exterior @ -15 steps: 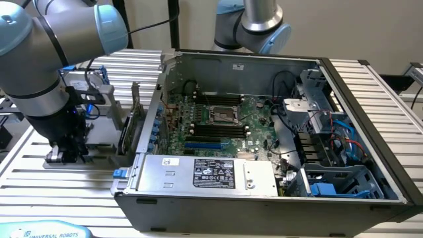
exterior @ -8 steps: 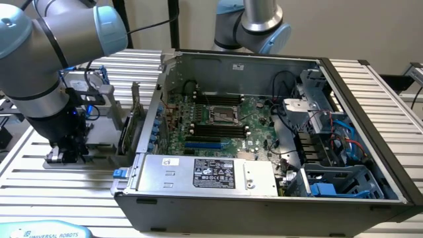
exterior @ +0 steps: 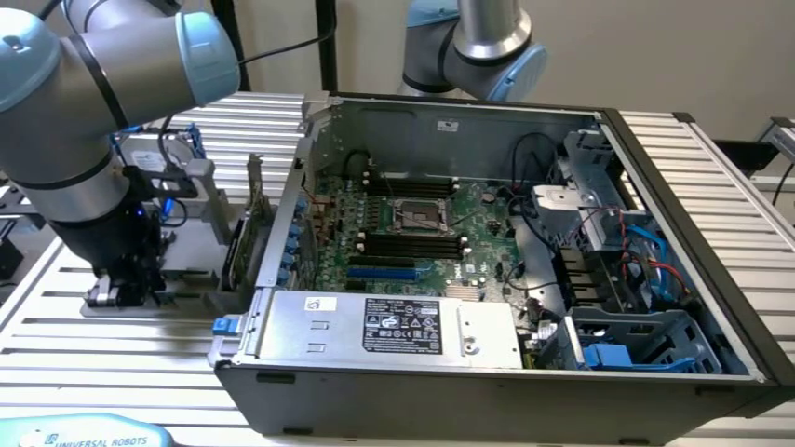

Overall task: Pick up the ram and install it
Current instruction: 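Pick up the ram and move it above insertion slot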

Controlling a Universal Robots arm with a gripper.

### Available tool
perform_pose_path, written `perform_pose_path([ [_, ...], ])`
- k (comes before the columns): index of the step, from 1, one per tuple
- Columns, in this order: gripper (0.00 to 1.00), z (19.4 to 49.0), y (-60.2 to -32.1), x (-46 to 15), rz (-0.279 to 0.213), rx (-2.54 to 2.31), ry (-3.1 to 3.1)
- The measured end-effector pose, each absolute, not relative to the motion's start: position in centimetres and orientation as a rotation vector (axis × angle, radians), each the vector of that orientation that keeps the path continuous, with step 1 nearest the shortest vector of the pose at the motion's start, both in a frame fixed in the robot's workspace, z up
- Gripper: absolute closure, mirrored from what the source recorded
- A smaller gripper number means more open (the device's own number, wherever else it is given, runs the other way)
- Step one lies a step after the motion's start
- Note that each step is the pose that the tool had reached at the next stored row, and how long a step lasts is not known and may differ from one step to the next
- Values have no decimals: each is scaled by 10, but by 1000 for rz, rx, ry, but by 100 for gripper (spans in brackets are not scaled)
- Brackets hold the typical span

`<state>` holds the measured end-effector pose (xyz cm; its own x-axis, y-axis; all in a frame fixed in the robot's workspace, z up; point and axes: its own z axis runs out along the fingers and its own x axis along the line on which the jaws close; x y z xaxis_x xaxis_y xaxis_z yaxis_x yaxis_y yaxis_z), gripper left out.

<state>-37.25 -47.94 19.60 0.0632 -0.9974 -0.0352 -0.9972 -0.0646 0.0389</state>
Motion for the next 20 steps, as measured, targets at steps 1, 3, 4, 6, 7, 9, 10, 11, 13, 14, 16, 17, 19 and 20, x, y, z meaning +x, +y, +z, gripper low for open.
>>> perform_pose_path([
  [1,69,196,-480,-372,-82,2288,-2146],
  [3,69,196,-482,-373,-83,2288,-2146],
  [4,69,196,-482,-373,-83,2288,-2146],
  [6,69,196,-483,-373,-84,2288,-2147],
  [7,69,196,-483,-373,-84,2288,-2147],
  [9,69,195,-483,-373,-85,2289,-2147],
  [10,71,195,-483,-373,-85,2289,-2147],
  [11,71,195,-483,-373,-85,2289,-2147],
  [13,79,195,-483,-373,-86,2289,-2147],
  [14,79,195,-483,-373,-86,2289,-2147],
  [16,79,195,-483,-373,-86,2289,-2147],
  [17,79,195,-483,-372,-86,2290,-2147],
  [19,79,195,-482,-372,-86,2289,-2147],
  [20,79,194,-482,-373,-86,2290,-2147],
])
